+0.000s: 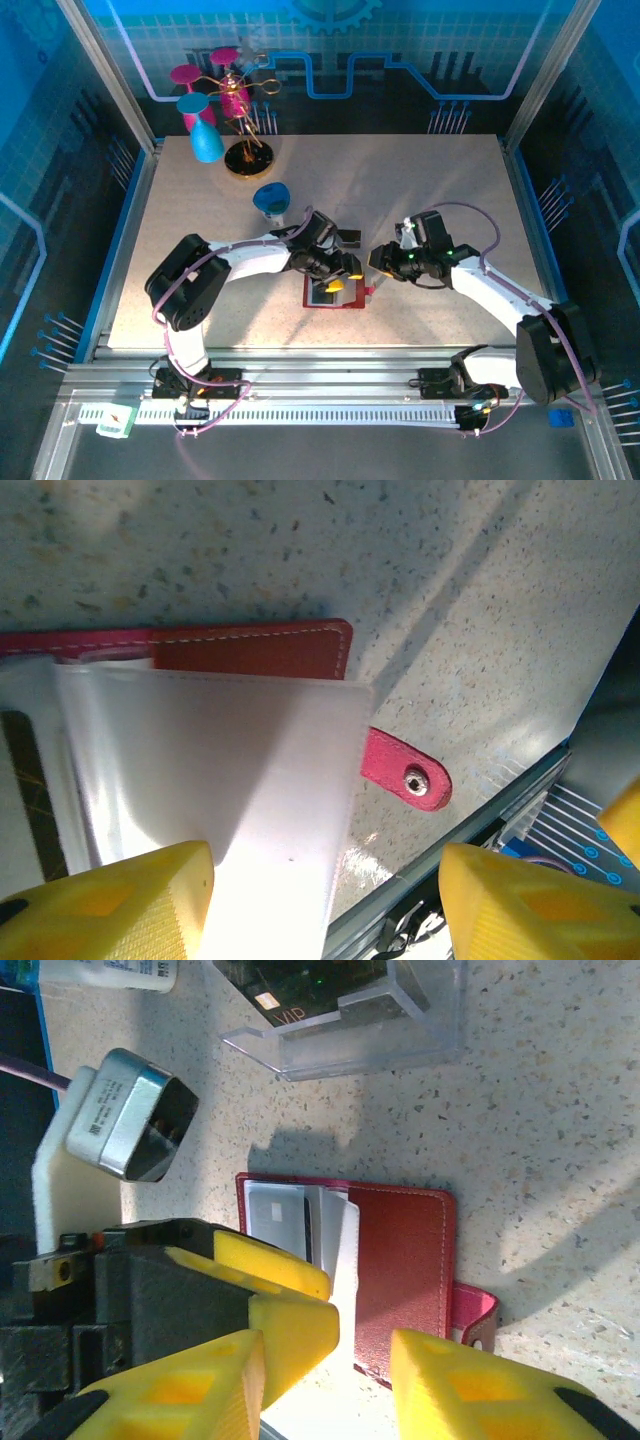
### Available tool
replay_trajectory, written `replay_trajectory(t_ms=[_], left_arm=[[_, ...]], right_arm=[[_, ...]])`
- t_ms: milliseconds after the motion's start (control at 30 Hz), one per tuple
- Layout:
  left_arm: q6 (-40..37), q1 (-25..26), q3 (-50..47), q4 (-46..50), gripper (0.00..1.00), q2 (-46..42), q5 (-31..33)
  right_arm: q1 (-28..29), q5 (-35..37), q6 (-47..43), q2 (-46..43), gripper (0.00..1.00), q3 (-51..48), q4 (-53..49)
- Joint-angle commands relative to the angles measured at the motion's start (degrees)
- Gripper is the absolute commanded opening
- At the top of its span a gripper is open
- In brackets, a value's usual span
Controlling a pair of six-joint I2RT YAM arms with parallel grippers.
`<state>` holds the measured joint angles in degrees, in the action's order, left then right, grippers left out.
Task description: Take the credit cards out of the card holder
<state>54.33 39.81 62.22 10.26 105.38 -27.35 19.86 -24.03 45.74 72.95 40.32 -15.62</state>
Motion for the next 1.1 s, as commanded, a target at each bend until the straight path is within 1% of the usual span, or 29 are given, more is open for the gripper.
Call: replay_trajectory(t_ms=[0, 333, 567, 900, 1067], left_arm=[[-1.73, 0.56, 1.81, 4.99, 0.62, 2.19, 1.45], [-1.26, 1.04, 3.30, 5.21, 0.62, 4.99, 0.50], [-0.80, 1.28, 3.42, 5.28, 0.62, 5.10, 0.75], [-1.23, 0.82, 3.26, 4.31, 0.63, 1.46, 2.75], [-1.59, -0.75, 1.47, 3.61, 0.62, -0.90, 2.58]], right_arm=[[-1.31, 0.31, -1.18, -1.46, 0.38, -0.61, -0.91], [-2.42, -0.68, -0.65, -2.07, 0.38, -2.42, 0.74], [-3.06, -1.54, -0.48, -1.77, 0.39, -2.97, 1.88], [-3.08, -4.04, 0.06, 0.20, 0.37, -1.82, 2.75], [-1.96, -3.97, 1.28, 1.60, 0.37, -0.75, 3.49]])
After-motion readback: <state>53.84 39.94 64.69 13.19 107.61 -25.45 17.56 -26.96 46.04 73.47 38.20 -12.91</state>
